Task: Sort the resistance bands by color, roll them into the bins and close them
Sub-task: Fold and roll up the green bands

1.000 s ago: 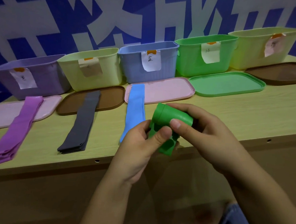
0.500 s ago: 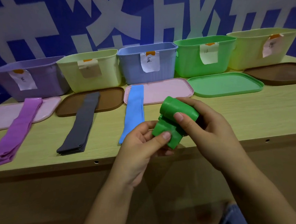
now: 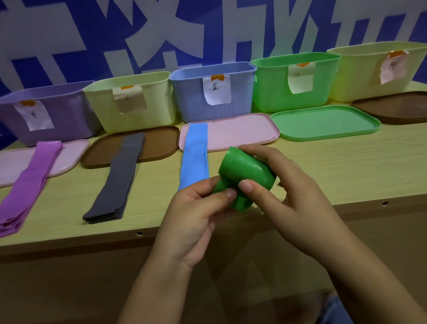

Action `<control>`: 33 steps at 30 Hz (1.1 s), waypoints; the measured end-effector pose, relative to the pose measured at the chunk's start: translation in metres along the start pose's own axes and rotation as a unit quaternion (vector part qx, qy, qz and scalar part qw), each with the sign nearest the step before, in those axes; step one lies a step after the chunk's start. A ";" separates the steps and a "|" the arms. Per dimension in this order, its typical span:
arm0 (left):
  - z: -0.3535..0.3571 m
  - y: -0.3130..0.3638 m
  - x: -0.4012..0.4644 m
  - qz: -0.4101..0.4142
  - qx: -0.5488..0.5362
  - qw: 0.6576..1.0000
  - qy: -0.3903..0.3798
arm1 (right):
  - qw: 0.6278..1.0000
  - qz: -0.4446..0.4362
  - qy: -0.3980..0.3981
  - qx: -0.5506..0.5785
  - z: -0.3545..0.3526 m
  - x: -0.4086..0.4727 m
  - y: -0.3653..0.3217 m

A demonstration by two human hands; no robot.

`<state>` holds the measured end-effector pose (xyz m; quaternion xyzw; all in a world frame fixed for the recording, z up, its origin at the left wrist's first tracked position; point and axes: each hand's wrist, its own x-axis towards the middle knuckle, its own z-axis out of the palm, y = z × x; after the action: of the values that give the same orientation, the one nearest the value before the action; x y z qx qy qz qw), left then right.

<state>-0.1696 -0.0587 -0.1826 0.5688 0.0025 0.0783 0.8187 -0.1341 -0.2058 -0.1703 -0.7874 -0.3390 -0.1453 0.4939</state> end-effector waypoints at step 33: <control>-0.004 0.004 -0.002 0.113 0.141 0.983 0.013 | 0.954 0.149 0.030 0.258 0.007 0.005 0.006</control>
<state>-0.1726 -0.0536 -0.1810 0.6739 -0.0406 0.1766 0.7162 -0.1276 -0.1995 -0.1751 -0.6703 -0.2285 -0.0010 0.7060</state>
